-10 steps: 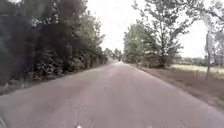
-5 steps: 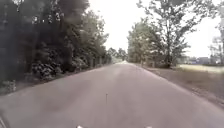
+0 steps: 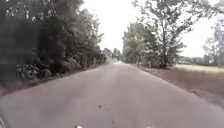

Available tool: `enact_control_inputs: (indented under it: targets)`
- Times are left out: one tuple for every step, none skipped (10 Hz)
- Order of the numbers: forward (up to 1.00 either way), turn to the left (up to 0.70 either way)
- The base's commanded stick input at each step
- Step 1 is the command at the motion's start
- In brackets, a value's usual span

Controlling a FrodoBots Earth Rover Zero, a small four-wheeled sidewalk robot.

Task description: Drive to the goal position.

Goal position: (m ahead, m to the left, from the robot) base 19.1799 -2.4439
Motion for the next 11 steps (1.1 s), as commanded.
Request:
enact_control_inputs:
  targets:
    - [1.0,-0.11]
    - [1.0,-0.11]
    - [1.0,-0.11]
    - [1.0,-0.09]
    - [1.0,-0.02]
    - [1.0,0.0]
    - [1.0,0.0]
    - [1.0,0.0]
    - [1.0,0.0]
    - [1.0,-0.01]
    - [1.0,-0.02]
